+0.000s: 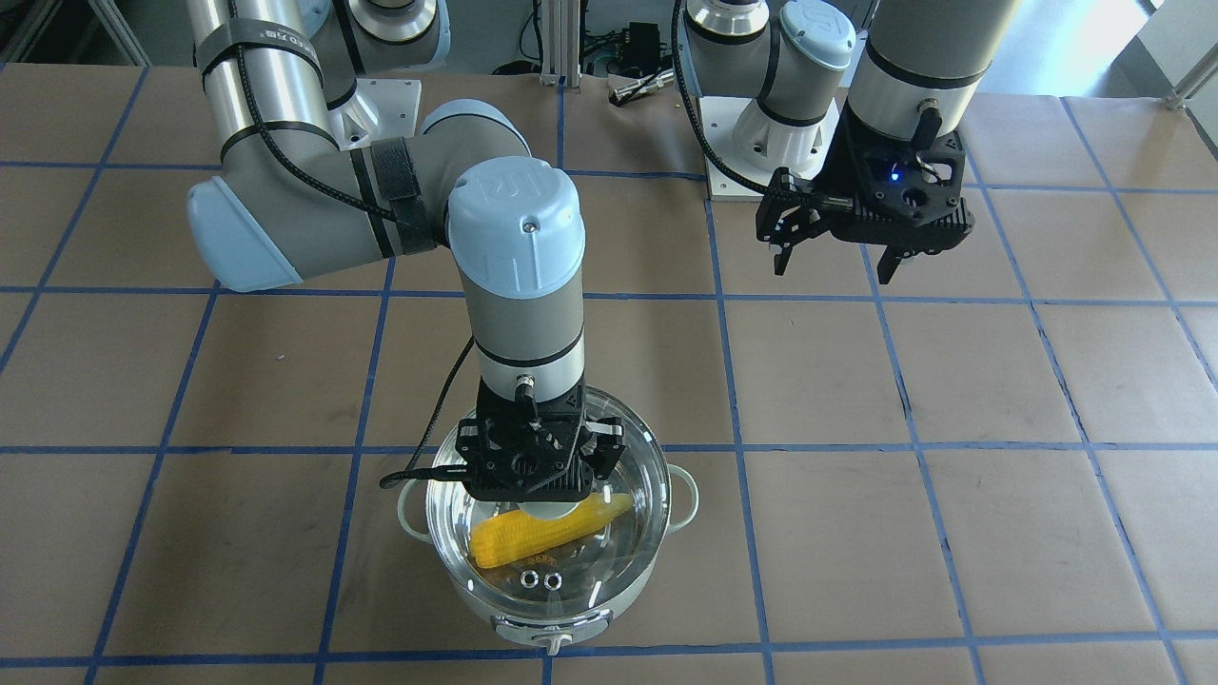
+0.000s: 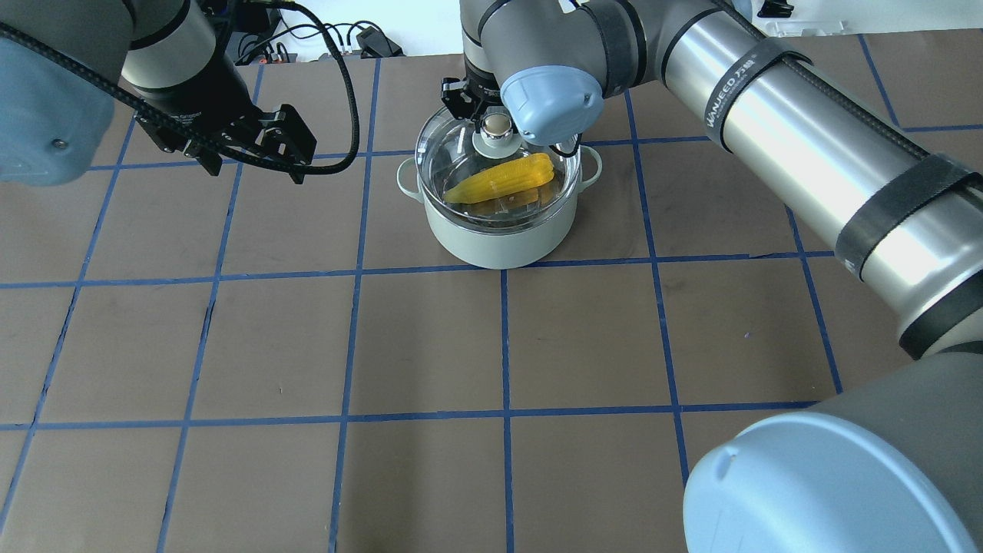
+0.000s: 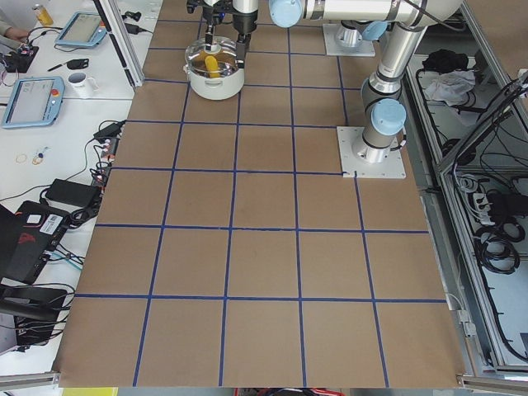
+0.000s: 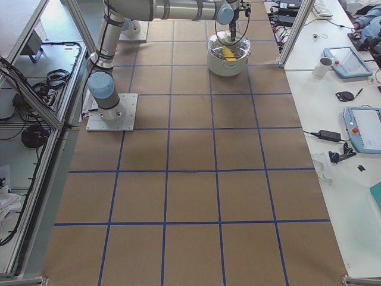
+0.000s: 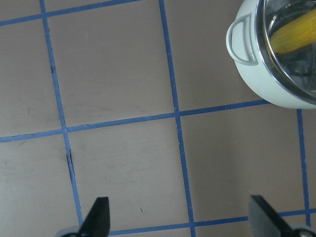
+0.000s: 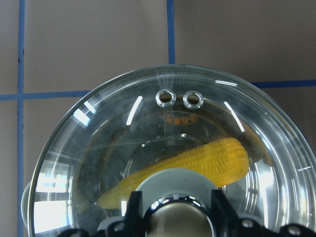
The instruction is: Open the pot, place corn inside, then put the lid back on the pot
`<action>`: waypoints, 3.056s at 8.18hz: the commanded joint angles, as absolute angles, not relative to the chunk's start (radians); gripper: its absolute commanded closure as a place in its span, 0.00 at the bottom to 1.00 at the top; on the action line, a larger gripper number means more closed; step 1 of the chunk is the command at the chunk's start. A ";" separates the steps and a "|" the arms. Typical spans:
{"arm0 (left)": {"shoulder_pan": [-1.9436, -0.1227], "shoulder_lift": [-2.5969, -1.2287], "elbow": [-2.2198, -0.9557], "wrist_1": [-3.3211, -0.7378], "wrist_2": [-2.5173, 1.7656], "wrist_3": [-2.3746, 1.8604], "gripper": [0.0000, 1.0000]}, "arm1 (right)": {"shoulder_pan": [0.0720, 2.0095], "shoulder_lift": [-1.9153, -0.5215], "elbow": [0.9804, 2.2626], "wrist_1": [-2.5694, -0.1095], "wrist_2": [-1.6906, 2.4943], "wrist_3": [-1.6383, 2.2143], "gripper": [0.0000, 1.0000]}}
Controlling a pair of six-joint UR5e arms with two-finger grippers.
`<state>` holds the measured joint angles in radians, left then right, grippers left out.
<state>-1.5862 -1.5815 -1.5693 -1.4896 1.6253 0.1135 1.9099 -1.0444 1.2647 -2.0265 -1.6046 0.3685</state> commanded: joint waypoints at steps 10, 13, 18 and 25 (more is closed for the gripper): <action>-1.586 -1.583 -1.569 -1.485 1.628 0.114 0.00 | 1.910 -1.029 1.289 -2.063 -1.609 0.390 0.65; -1.586 -1.583 -1.569 -1.485 1.628 0.114 0.00 | 1.910 -1.035 1.287 -2.062 -1.612 0.397 0.65; -1.586 -1.585 -1.569 -1.485 1.635 0.114 0.00 | 1.911 -1.031 1.290 -2.059 -1.605 0.400 0.65; -1.586 -1.586 -1.569 -1.485 1.634 0.114 0.00 | 1.910 -1.037 1.296 -2.028 -1.606 0.399 0.65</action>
<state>-1.5861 -1.5861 -1.5693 -1.4849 1.6345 0.1135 1.9098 -1.0342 1.2957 -2.0479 -1.6090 0.3979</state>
